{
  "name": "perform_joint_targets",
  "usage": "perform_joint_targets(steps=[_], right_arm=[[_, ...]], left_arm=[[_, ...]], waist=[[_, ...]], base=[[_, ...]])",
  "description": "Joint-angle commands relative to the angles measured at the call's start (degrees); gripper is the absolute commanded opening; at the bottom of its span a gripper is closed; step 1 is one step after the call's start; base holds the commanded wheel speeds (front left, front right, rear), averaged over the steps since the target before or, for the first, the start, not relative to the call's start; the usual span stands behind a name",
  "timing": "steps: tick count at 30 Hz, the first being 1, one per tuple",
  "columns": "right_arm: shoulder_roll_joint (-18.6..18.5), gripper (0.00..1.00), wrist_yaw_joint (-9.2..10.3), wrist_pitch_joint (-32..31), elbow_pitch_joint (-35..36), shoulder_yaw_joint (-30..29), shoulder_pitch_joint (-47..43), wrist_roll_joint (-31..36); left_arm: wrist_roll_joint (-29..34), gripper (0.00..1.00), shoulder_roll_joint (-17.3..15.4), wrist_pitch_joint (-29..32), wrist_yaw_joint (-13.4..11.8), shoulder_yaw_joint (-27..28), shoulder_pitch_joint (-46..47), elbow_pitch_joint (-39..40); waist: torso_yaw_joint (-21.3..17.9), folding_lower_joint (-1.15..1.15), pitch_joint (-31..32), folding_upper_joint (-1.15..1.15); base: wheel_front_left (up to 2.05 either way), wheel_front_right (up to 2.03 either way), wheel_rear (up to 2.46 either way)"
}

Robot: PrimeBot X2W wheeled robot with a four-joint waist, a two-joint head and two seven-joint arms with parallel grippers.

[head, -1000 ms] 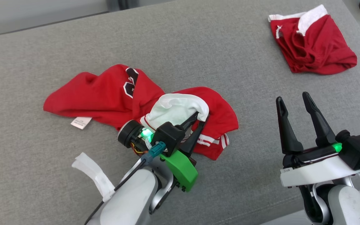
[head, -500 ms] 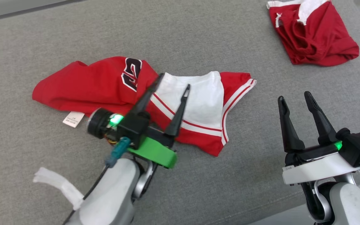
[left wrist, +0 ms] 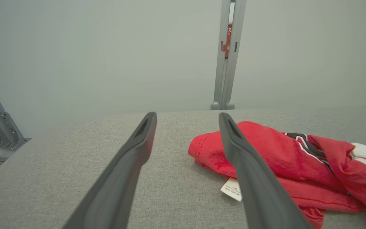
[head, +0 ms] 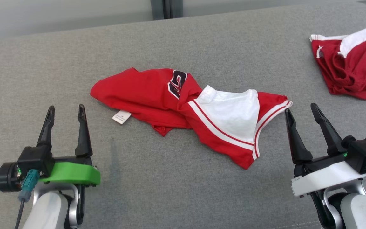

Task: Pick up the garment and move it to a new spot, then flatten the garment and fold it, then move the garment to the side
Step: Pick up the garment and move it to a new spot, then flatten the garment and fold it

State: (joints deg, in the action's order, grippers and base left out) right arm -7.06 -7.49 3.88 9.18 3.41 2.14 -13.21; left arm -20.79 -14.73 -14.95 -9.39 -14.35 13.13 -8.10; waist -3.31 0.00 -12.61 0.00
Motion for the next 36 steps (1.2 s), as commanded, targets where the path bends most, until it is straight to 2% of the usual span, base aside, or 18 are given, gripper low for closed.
perform_joint_targets(steps=[1,5,16,36], right_arm=[[-0.34,1.00,0.00,-0.29,-0.22,-0.03,-1.15,0.13],[-0.74,1.00,0.00,-0.91,-1.25,0.51,-2.28,-0.08],[-1.12,1.00,0.00,-1.55,-2.29,1.23,-5.46,-1.04],[-0.77,1.00,0.00,-2.15,-1.85,0.87,-6.03,-1.20]], left_arm=[[-0.28,1.00,-0.80,-0.20,-0.33,0.59,-1.69,0.42],[-0.98,1.00,-1.80,-0.18,-0.78,1.48,-5.07,1.66],[-1.57,1.00,-1.97,1.93,-1.78,-0.24,-12.53,3.81],[-1.67,1.00,-1.86,2.50,-1.89,-1.75,-12.18,5.43]], waist=[[2.64,0.00,3.34,0.00],[2.25,0.00,5.28,0.00],[0.54,0.00,10.26,0.00],[1.25,0.00,10.28,0.00]], base=[[0.00,0.00,0.00],[0.00,0.00,0.00],[0.00,0.00,0.00],[0.00,0.00,0.00]])
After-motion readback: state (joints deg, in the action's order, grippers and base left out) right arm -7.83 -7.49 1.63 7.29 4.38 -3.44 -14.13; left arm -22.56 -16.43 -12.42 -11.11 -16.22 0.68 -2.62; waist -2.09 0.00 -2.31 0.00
